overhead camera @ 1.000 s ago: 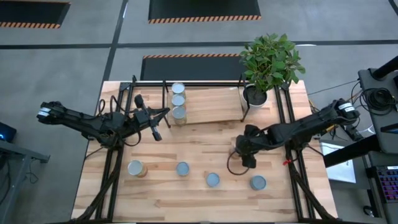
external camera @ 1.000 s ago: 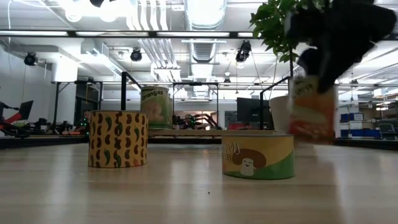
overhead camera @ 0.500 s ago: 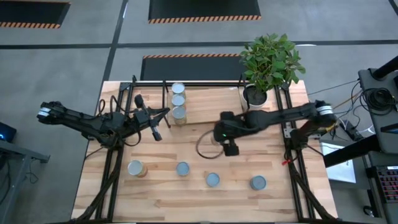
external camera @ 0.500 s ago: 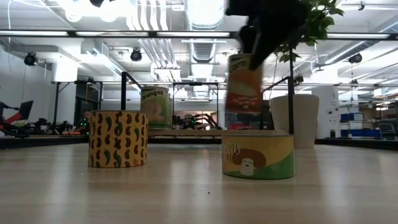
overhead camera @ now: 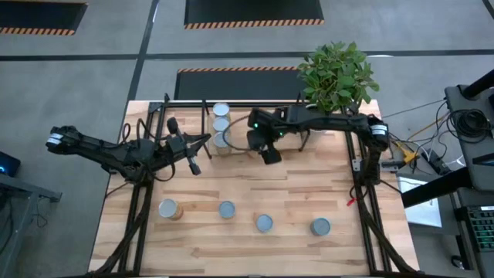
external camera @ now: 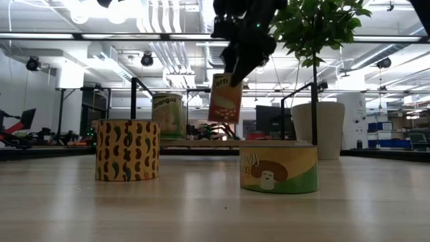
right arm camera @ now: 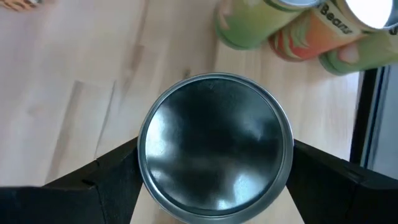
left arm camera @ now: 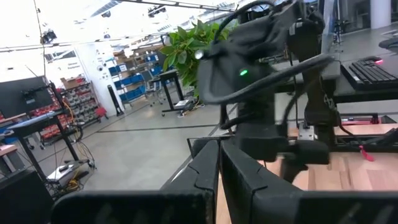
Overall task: Pick and place cans onto a shelf
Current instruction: Put the right canned corn on the shelf
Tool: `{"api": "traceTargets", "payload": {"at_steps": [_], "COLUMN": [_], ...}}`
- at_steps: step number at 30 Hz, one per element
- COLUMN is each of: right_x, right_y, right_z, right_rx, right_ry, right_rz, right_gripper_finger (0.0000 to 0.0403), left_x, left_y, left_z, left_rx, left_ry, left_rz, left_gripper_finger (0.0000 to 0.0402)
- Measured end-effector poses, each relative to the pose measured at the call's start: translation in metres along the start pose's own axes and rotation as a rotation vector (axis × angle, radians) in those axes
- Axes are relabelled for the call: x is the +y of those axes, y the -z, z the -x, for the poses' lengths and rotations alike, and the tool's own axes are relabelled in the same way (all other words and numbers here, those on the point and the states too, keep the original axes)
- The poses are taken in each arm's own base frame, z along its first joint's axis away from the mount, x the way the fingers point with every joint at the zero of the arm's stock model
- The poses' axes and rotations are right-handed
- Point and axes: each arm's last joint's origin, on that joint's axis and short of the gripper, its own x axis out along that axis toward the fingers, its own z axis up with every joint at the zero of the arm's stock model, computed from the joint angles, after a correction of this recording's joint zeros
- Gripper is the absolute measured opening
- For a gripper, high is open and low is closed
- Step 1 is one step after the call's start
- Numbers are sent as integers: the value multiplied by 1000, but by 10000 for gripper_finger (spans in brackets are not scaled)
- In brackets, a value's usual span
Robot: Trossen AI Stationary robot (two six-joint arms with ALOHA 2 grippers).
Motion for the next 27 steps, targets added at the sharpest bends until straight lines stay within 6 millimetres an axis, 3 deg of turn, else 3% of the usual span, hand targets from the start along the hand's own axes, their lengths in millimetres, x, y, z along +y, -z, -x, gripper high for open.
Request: {"api": "traceTargets", "payload": {"at_steps": [8,27], "right_x": [-22,-35], "right_y": [5,11], "right_z": [-17,-26], "right_rx": [-22,-43], "right_ry": [-22,12], "right_rz": [16,-1], "right_gripper_finger": [325,325], "left_x": [0,0], "left_y": [0,0], "left_z": [0,0], "left_rx": [0,0], "left_ry": [0,0], "left_rz": [0,-1], "left_gripper_finger": [0,0]}}
